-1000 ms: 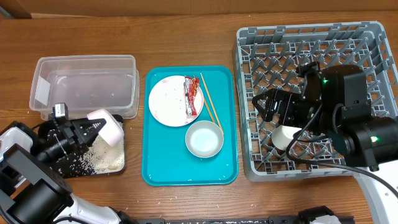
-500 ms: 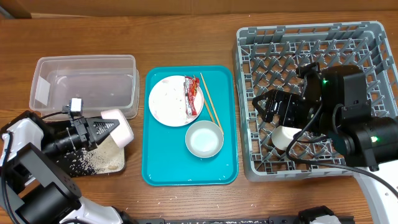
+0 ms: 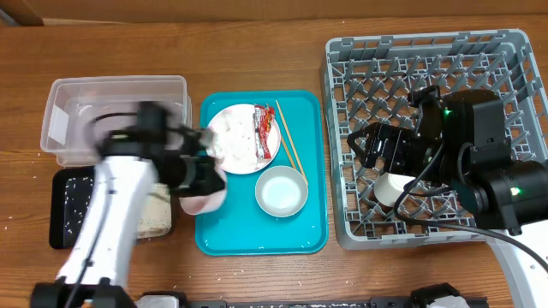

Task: Sort waste into correct bins and load items into the dishwasher
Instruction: 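Set the pink bowl back on the teal tray with the left gripper, then pick the tissue from the white plate and drop it in the clear bin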

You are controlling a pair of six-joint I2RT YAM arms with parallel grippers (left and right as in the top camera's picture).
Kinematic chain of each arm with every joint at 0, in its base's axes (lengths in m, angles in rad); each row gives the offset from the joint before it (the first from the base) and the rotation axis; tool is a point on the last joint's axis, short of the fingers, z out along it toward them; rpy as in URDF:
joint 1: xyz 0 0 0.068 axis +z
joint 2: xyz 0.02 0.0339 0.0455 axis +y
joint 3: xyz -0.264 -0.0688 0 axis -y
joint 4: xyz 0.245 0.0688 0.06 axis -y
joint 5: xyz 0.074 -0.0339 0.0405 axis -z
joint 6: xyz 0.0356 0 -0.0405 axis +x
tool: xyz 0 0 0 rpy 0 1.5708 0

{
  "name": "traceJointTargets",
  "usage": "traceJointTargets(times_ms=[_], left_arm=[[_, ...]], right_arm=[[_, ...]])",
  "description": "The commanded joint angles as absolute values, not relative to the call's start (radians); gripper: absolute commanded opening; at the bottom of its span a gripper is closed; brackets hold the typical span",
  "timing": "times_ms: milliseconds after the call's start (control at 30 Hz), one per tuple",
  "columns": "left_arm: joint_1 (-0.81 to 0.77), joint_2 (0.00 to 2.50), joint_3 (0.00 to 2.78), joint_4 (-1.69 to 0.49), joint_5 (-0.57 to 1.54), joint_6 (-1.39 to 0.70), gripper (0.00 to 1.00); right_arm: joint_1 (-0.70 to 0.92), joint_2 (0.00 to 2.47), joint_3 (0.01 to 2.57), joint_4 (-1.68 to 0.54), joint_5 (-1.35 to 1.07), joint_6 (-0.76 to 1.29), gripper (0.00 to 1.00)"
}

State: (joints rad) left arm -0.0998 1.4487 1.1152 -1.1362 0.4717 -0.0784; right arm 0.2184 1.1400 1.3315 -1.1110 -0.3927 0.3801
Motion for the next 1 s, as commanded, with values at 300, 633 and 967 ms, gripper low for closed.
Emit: traceJointTargets(times_ms=[300, 633, 967], left_arm=[[-0.551, 1.568, 1.072, -1.078, -0.028, -0.628, 0.57], [-0.286, 1.588, 1.348, -0.905, -0.033, -0.333, 0.77], [-0.241, 1.980, 1.349, -0.720, 0.013, -0.295, 0.71]], right_arm=[[0.223, 1.134, 1.340, -1.109, -0.398, 0.369, 1.00], [0.223, 1.134, 1.340, -1.109, -0.398, 0.369, 1.00], [0.223, 1.134, 1.340, -1.110, -0.398, 0.369, 1.00]])
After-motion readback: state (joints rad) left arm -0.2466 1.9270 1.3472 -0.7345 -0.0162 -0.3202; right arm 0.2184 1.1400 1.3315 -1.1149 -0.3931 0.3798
